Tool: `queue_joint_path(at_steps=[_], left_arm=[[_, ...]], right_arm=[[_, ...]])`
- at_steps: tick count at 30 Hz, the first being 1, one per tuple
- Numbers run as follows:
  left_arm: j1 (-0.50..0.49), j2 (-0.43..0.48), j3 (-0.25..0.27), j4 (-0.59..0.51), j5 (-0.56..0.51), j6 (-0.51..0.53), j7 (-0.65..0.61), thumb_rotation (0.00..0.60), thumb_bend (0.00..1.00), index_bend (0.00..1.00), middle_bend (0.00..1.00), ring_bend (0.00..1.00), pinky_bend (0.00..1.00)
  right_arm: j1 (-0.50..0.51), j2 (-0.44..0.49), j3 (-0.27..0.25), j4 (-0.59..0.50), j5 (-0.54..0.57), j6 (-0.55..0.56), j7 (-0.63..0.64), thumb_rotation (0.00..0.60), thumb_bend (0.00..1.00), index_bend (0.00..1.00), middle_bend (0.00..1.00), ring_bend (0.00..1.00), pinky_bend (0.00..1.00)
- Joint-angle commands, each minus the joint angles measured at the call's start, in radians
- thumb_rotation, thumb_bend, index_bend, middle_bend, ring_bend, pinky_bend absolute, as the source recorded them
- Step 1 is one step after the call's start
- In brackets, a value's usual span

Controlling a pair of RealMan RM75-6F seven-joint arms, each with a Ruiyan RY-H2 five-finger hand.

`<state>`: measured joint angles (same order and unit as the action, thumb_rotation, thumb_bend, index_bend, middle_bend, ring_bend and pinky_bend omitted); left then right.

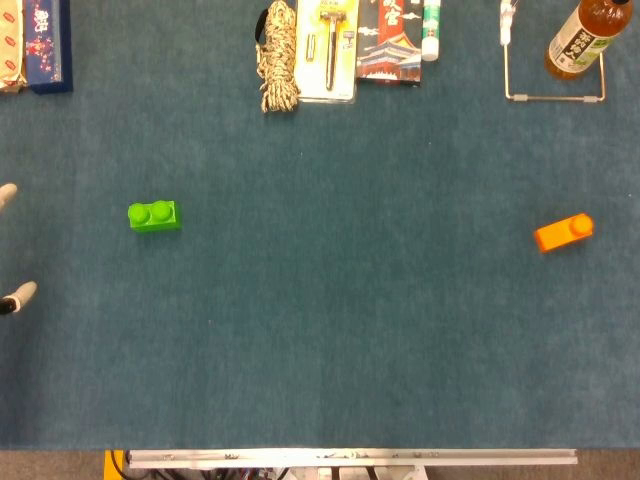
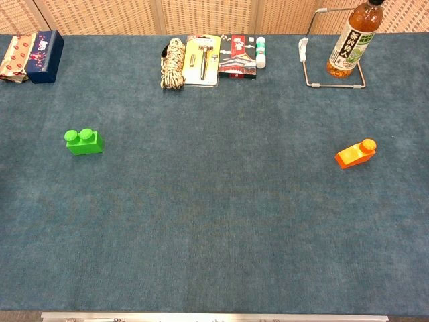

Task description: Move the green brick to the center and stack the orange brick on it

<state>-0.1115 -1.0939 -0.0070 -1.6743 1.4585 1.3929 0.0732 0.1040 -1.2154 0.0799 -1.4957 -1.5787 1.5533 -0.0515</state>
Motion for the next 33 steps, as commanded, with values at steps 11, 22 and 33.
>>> queue_joint_path(at_steps=[11, 22, 33], left_arm=[[0.021, 0.002, 0.004, -0.011, -0.004, 0.027, 0.018, 0.6, 0.13, 0.13, 0.19, 0.13, 0.34], [0.018, -0.021, 0.053, -0.039, 0.139, 0.05, -0.124, 0.6, 0.13, 0.15, 0.12, 0.09, 0.16], [-0.084, -0.094, 0.028, -0.061, 0.126, -0.103, 0.0, 0.6, 0.1, 0.01, 0.0, 0.0, 0.12]], right_arm=[[0.035, 0.011, 0.003, -0.008, 0.008, -0.057, 0.001, 0.6, 0.0, 0.34, 0.37, 0.2, 0.2], [0.011, 0.025, 0.001, -0.014, 0.002, -0.008, 0.036, 0.6, 0.0, 0.34, 0.37, 0.2, 0.2], [-0.021, 0.033, 0.001, -0.006, 0.003, 0.043, 0.078, 0.6, 0.0, 0.34, 0.37, 0.2, 0.2]])
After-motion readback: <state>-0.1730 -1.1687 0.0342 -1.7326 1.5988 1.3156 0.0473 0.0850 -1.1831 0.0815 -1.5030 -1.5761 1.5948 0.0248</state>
